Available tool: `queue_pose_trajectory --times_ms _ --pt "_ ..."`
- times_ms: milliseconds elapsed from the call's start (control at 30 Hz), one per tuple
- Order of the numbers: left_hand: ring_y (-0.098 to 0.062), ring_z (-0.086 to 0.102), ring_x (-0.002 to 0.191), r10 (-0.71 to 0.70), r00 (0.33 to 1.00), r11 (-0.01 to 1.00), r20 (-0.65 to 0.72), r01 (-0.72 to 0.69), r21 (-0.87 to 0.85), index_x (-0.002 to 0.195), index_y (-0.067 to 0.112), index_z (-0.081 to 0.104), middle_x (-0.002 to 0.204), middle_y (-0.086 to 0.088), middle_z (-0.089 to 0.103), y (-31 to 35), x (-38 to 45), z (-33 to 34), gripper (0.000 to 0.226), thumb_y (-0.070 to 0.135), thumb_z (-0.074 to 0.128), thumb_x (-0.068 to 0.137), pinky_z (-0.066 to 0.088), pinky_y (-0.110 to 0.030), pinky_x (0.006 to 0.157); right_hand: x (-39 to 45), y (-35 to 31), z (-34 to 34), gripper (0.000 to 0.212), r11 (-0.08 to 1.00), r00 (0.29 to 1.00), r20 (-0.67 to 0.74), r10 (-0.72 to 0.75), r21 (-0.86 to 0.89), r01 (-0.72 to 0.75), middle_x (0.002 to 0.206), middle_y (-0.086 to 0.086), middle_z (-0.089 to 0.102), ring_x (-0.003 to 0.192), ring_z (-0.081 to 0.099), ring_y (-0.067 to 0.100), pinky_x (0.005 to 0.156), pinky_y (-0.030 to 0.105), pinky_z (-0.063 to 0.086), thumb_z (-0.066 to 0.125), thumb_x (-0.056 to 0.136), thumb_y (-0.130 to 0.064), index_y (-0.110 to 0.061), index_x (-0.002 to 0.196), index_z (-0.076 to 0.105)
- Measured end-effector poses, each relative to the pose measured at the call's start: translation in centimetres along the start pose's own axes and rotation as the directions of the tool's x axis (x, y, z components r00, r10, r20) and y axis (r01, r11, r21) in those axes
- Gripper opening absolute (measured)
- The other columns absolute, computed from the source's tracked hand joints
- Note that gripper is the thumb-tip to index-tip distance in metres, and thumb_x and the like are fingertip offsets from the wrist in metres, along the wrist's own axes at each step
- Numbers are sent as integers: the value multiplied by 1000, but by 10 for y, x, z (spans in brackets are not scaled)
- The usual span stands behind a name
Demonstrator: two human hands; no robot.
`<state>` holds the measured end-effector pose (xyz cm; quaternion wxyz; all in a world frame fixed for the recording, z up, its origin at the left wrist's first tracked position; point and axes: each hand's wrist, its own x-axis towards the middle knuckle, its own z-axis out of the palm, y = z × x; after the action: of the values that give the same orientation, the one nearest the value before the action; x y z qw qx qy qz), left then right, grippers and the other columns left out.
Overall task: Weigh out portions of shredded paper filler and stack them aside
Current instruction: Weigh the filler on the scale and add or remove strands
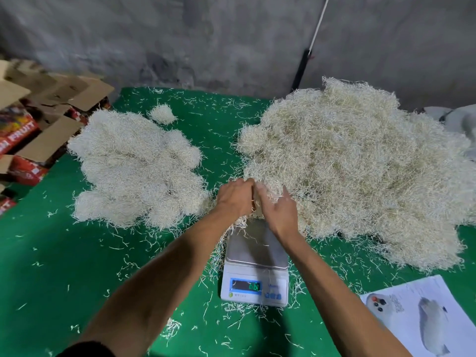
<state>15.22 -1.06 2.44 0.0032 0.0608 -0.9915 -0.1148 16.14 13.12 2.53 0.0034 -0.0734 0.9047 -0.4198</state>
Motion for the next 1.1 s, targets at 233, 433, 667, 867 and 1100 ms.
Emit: queue_pose_trajectory --times_ms 233,433,667,867,1100 --pt "-5 52 59 -160 987 964 -14 153 -219 119 17 63 69 7 56 -25 -21 6 36 25 73 85 36 -23 48 47 -25 -20 50 820 929 205 -308 -438 369 57 -4 43 47 41 14 46 25 39 41 106 -51 -21 67 40" --pt "-16 64 92 -409 908 553 88 324 -768 120 17 59 106 -2 65 -37 -20 8 23 16 64 97 54 -15 73 19 -72 -12 33 423 749 473 -463 -625 656 58 -7 41 49 41 14 59 28 43 43 104 -40 -19 79 42" --pt "-28 45 138 -379 921 460 96 277 -844 138 34 55 153 -9 42 -47 -16 -3 57 8 71 90 40 -50 114 9 -79 -11 29 470 724 517 -456 -550 690 61 -5 35 59 48 21 68 32 51 20 98 -35 -15 90 41" --pt "-27 40 138 -301 952 625 51 238 -744 147 34 48 156 -9 37 -44 -6 -10 64 8 67 93 37 -51 116 16 -67 -14 23 572 759 406 -509 -499 651 62 -3 40 55 50 23 60 34 45 44 105 -26 -12 88 47" --pt "-30 62 118 -207 976 915 -68 168 -367 149 25 46 136 -11 60 -46 31 -29 67 -5 62 91 45 -49 107 10 -47 -25 24 716 833 307 -461 -426 553 60 -8 33 54 45 17 59 32 47 52 105 -26 -16 85 43"
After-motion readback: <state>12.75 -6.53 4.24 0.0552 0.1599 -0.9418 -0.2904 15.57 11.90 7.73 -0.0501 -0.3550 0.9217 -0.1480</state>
